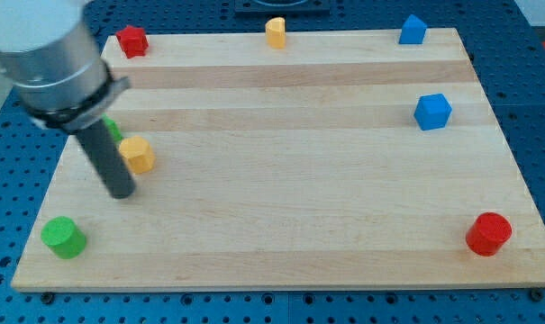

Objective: Push the green star right a bit

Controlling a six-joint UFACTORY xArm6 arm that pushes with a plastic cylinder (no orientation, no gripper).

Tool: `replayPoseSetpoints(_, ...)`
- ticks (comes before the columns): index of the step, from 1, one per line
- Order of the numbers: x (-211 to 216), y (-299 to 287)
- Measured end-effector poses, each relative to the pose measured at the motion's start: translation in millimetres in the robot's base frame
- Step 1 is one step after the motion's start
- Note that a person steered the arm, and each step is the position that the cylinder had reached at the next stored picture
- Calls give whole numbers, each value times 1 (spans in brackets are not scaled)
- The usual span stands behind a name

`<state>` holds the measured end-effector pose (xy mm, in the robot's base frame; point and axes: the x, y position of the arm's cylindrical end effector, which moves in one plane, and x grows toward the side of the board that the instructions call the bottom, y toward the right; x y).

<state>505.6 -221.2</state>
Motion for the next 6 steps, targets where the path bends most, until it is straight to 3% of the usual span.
replayPoseSetpoints(1,-1,-56)
replayPoseSetpoints(3,-59,-82)
replayPoseSetpoints(4,-95,-66)
replayPoseSetpoints(6,-152,46)
